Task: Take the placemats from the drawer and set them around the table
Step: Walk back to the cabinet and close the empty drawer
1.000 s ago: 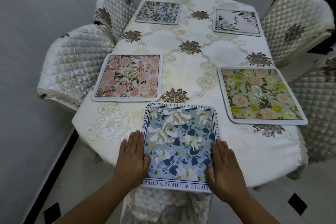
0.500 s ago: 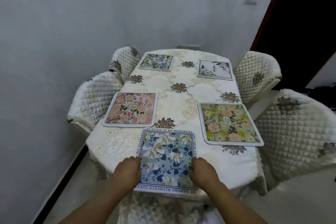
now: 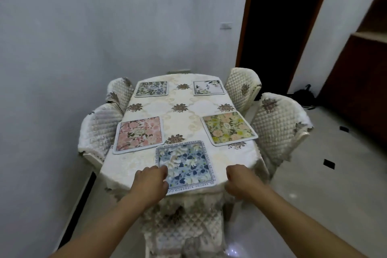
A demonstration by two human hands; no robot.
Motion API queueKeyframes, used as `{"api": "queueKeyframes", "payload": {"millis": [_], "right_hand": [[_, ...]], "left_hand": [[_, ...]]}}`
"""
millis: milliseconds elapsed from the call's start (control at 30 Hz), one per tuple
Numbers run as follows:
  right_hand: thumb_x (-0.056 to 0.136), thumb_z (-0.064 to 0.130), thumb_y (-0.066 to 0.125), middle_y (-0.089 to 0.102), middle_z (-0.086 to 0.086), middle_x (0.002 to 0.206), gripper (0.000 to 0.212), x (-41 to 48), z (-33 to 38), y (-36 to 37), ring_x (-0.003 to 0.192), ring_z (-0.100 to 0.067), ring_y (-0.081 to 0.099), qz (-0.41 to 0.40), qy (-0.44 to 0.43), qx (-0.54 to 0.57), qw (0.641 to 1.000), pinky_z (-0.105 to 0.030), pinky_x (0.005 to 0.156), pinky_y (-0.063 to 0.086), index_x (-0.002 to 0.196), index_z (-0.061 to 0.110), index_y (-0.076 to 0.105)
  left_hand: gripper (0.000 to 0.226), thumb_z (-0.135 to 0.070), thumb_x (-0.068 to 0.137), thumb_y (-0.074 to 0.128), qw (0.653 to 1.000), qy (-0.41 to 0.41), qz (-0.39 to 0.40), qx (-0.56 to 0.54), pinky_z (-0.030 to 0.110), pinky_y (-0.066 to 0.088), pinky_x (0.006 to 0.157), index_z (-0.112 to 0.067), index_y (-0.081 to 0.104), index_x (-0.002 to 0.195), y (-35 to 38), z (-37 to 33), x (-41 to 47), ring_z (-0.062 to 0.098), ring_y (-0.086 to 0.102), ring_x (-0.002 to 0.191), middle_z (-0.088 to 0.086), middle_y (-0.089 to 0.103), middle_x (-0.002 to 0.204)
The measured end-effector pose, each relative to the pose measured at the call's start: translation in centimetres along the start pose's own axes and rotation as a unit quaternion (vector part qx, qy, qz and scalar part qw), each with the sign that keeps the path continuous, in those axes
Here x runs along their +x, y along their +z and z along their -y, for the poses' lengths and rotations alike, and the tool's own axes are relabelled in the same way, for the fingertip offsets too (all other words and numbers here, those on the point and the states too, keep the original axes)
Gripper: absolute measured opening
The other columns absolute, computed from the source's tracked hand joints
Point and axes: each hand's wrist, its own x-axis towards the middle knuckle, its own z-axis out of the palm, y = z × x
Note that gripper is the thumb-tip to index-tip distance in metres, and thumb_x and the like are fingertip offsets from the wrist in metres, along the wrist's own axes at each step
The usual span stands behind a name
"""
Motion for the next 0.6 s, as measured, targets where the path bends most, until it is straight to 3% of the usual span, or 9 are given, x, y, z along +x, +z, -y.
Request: {"api": "queueKeyframes", "payload": {"millis": [267,333,400,467,600], "right_hand": [[0.075,0.046,0.061,0.069,-0.009,0.094,0.031,-12.5,-4.0,-3.0,0.087,-0.031,0.066,-0.092,0.054,0.009,0.994,-0.030,0.062,0.045,0.085,0.017,0.059],[0.073,0.047,0.058,0.068,-0.004,0.086,0.027,-15.9,-6.4,-4.1,0.081,-0.029,0.065,-0.106,0.079,0.046,0.990,-0.029,0.062,0.045,0.079,0.021,0.058],[0.066,0.049,0.052,0.053,0.006,0.067,0.025,-19.6,-9.4,-5.2,0.069,-0.024,0.055,-0.117,0.107,0.082,0.984,-0.025,0.055,0.037,0.062,0.025,0.048],[0.064,0.044,0.050,0.041,0.008,0.064,0.022,-22.9,-12.7,-6.0,0.066,-0.022,0.047,-0.125,0.139,0.088,0.978,-0.024,0.050,0.030,0.057,0.028,0.036],[0.077,0.028,0.056,0.051,-0.003,0.082,0.014,-29.5,-22.3,-6.7,0.076,-0.025,0.053,-0.137,0.232,0.071,0.960,-0.028,0.059,0.038,0.073,0.021,0.044]], "left_hand": [[0.017,-0.034,0.087,0.049,0.988,0.155,0.010,-0.014,0.036,0.051,0.075,-0.023,0.054,0.099,-2.8,-11.0,-2.5,0.023,0.059,0.082,0.002,0.062,0.096],[0.019,-0.036,0.088,0.050,0.980,0.198,0.007,-0.006,0.035,0.051,0.072,-0.023,0.054,0.100,-3.1,-15.3,-2.8,0.023,0.059,0.081,0.003,0.063,0.095],[0.021,-0.040,0.088,0.050,0.972,0.237,0.002,0.007,0.034,0.047,0.068,-0.024,0.055,0.102,-3.0,-20.1,-3.1,0.024,0.060,0.082,0.002,0.063,0.096],[0.025,-0.041,0.088,0.050,0.965,0.263,-0.002,0.019,0.034,0.043,0.070,-0.025,0.057,0.106,-2.8,-25.2,-3.4,0.025,0.061,0.088,0.003,0.064,0.100],[0.025,-0.042,0.088,0.050,0.945,0.325,-0.016,0.027,0.036,0.047,0.079,-0.026,0.059,0.106,-1.4,-37.3,-3.8,0.025,0.063,0.093,0.004,0.068,0.107]]}}
